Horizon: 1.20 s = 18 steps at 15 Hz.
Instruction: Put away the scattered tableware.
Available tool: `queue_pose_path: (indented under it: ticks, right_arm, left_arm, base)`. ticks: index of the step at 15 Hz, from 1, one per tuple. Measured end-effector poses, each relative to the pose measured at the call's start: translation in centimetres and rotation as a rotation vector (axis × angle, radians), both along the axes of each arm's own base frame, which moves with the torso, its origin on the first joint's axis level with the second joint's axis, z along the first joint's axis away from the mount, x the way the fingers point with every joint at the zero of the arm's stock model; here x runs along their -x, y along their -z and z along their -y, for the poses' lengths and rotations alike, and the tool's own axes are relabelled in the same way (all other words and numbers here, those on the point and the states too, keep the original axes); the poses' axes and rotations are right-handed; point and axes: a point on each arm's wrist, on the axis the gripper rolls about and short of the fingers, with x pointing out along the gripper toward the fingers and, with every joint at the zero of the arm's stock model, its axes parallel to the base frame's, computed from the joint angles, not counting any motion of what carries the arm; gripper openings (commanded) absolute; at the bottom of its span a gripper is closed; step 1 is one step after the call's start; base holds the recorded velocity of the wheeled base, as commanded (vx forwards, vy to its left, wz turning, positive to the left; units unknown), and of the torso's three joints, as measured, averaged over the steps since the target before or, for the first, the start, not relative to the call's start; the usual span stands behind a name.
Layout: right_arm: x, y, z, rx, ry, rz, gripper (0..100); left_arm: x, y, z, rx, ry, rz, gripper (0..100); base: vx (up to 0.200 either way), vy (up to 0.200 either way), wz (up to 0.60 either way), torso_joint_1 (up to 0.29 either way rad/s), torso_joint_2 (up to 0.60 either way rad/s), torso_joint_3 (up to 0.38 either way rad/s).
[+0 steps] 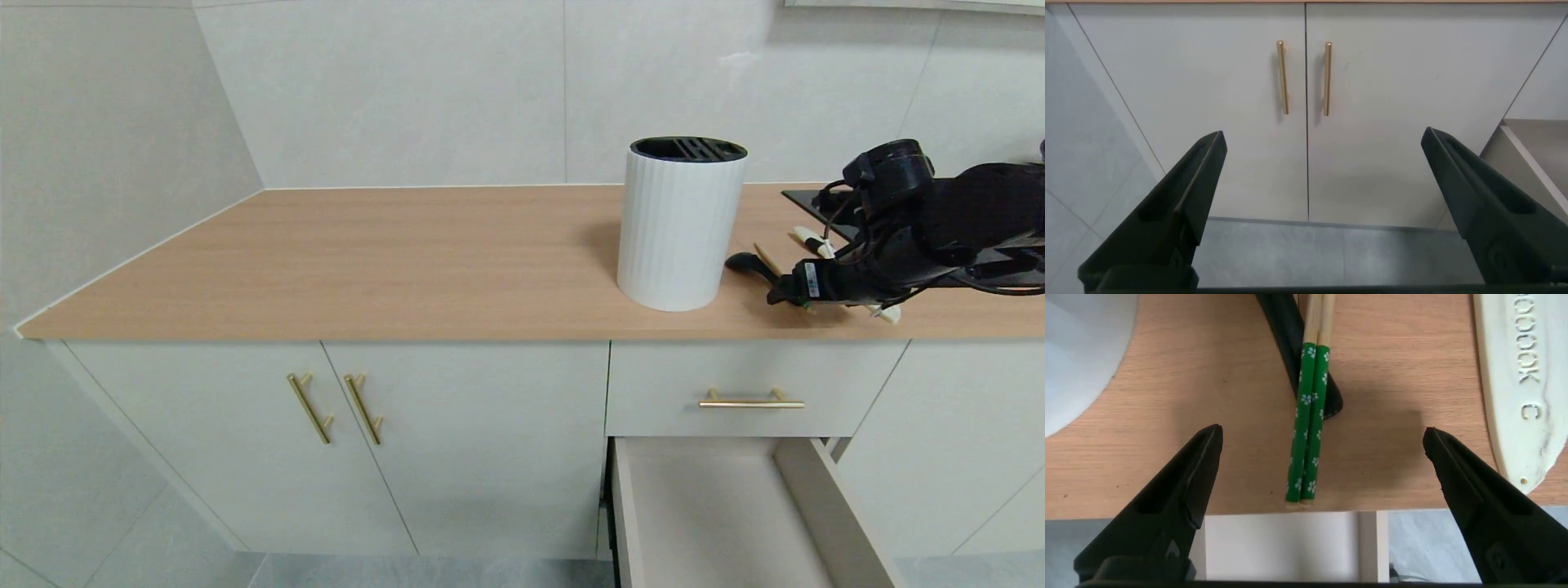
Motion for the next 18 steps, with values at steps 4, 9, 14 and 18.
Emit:
queue_pose_path:
  ticks: [4, 9, 14, 18]
  right_arm:
    - [-0.18, 0.27, -0.06, 0.001, -0.001, -0.006, 100]
    - [-0.15, 0.35, -0.21, 0.000, -0.003, -0.009, 0]
    - [-0.10, 0.48, -0.53, 0.003, -0.009, -0.015, 0]
    - [0.09, 0.30, -0.54, 0.004, -0.009, -0.015, 0]
  left_arm:
    - [0.00, 0.00, 0.00, 0.000, 0.001, 0.000, 100]
    - [0.00, 0.00, 0.00, 0.000, 0.000, 0.000, 100]
    - [0.00, 0.00, 0.00, 0.000, 0.000, 0.000, 100]
    - [0.00, 0.00, 0.00, 0.000, 0.000, 0.000, 100]
  base:
    - [0.000, 0.000, 0.00, 0.000, 0.00, 0.000]
    - [0.000, 0.000, 0.00, 0.000, 0.00, 0.000]
    - [0.000, 0.000, 0.00, 0.000, 0.00, 0.000]
    - [0.000, 0.000, 0.00, 0.000, 0.00, 0.000]
